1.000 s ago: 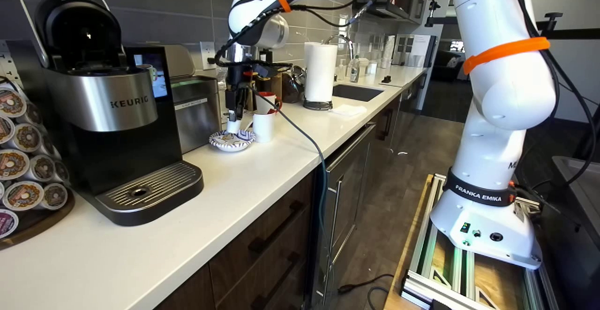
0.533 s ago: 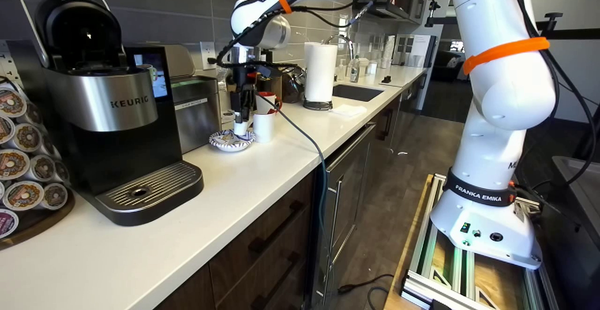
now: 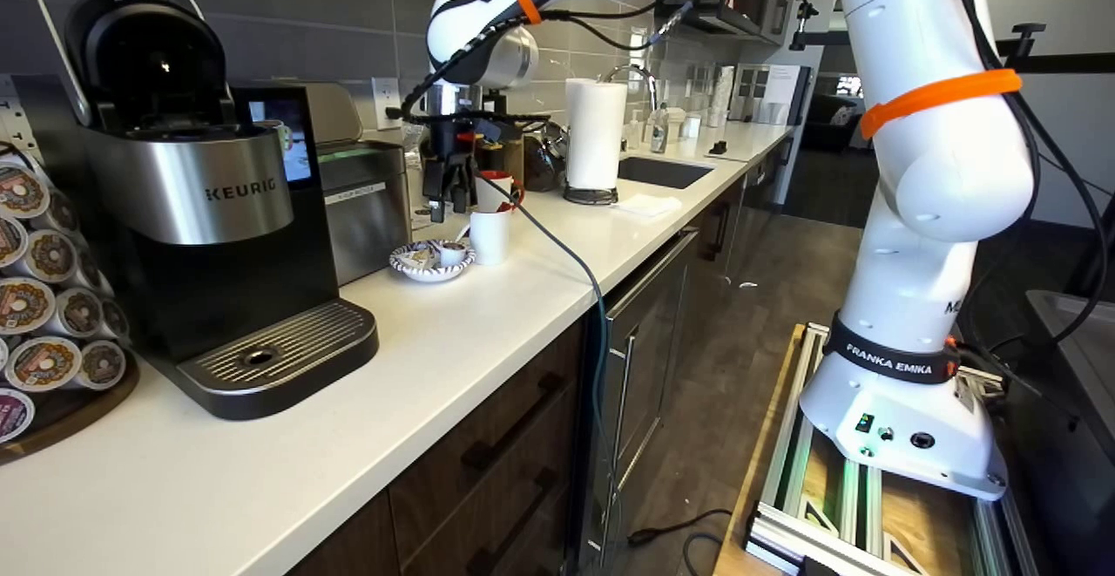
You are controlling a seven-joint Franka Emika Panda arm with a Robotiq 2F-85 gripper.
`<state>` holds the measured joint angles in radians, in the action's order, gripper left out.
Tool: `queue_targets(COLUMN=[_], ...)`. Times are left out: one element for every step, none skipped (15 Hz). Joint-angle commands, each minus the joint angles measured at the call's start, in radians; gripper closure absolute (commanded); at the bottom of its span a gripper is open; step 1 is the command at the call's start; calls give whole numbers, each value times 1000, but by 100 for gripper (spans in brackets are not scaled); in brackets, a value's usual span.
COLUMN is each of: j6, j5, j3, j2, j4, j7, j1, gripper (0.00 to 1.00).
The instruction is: Put the coffee pod in the black and white bowl on the left.
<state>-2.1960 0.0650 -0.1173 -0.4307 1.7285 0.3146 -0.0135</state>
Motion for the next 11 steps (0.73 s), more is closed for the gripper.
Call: queue_targets(j6=[-43,-78,-137,-210,-274,-339,-393,-445,-495,-548,-466], j5=[-1,7,14,16,14,1,-15,-44,-86,-134,-71], j3=[2,0,-1,-3,0,3,10,17,58,97,25], j2=[72,106,143,181,213,242,276,311,347,380,280], j4=[80,127,183,242,293,341,395,449,505,560,417], j7=[-70,-97,-134,-166,-227,-284,-361,-437,-514,-584,-458], j1=[-23,-28,-36,-46,-63,-78,-98,-120,-165,-206,-131], gripper=[0,0,0,0,0,0,0,0,0,0,0])
